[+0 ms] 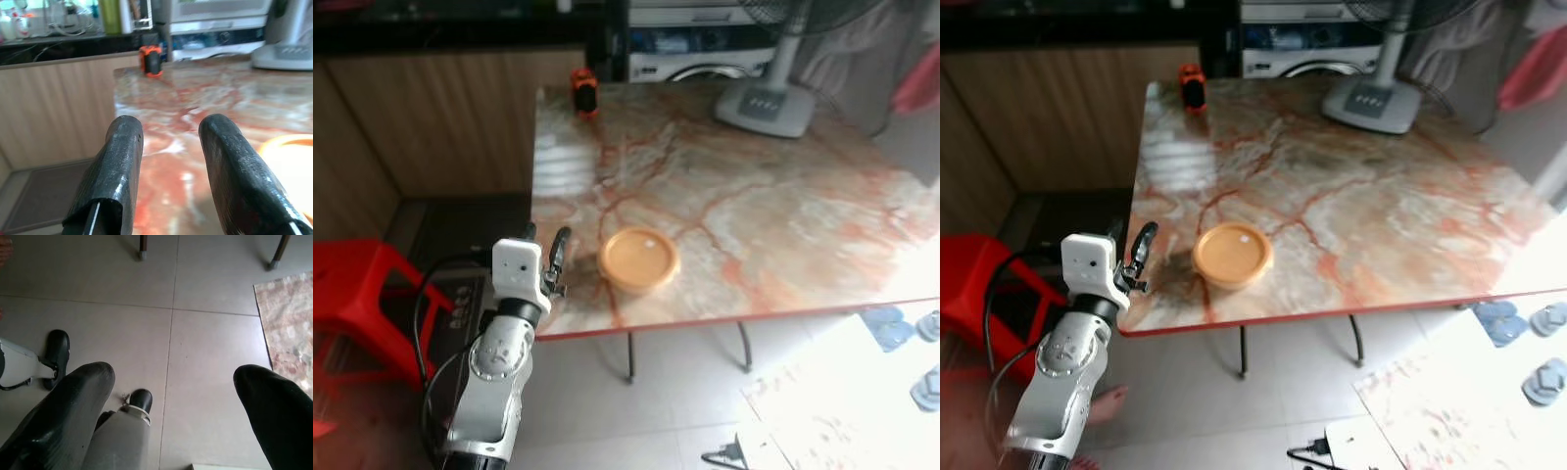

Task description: Restocking fridge

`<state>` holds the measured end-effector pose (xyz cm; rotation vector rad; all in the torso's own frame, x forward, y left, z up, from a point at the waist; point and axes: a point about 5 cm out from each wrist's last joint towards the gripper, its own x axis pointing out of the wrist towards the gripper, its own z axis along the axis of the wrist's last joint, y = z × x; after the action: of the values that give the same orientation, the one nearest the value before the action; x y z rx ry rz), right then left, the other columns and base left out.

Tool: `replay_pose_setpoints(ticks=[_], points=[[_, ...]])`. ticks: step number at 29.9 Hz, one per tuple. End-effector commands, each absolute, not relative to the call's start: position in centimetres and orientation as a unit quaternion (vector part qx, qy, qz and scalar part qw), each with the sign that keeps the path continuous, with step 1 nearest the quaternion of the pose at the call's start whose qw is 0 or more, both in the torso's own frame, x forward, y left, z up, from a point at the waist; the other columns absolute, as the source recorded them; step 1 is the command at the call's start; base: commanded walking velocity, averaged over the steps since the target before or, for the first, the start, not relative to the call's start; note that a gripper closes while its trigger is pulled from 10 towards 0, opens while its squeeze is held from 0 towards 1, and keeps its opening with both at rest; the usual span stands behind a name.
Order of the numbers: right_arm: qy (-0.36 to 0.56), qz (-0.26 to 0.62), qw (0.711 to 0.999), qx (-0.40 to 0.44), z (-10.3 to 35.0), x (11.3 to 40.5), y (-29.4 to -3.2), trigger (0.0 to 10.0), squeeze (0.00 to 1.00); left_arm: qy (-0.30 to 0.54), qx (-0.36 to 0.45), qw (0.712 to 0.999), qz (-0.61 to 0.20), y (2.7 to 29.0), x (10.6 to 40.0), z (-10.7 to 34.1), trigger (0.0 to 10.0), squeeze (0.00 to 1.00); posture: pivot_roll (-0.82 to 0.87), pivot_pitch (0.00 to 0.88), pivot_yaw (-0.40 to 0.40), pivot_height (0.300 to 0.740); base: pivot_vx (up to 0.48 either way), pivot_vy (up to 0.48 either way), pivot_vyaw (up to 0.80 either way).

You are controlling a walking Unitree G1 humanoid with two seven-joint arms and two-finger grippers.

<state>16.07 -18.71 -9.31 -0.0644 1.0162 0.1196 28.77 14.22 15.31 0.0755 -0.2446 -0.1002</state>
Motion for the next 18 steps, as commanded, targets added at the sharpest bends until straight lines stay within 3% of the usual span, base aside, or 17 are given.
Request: replay_pose_setpoints(ticks=[1,10,18], points=[[0.486,0.056,0.872,-0.026,-9.4,15.8,-18.5,10.0,0.00,-0.123,0.029,0.991,-0.054,14.2,28.6,15.5,10.0,0.00,0.06,0.058,-0.010,0.740,0.296,0.000,0.00],[0.488,0.061,0.870,-0.030,-9.5,15.7,-18.5,10.0,0.00,-0.124,0.026,0.989,-0.071,13.9,28.5,15.7,10.0,0.00,0.07,0.047,-0.010,0.740,0.290,0.000,0.00],[0.487,0.065,0.870,-0.034,-9.4,15.8,-18.5,10.0,0.00,-0.097,-0.009,0.989,-0.113,12.7,27.9,14.9,10.0,0.00,0.07,0.052,-0.017,0.740,0.000,0.000,0.00]])
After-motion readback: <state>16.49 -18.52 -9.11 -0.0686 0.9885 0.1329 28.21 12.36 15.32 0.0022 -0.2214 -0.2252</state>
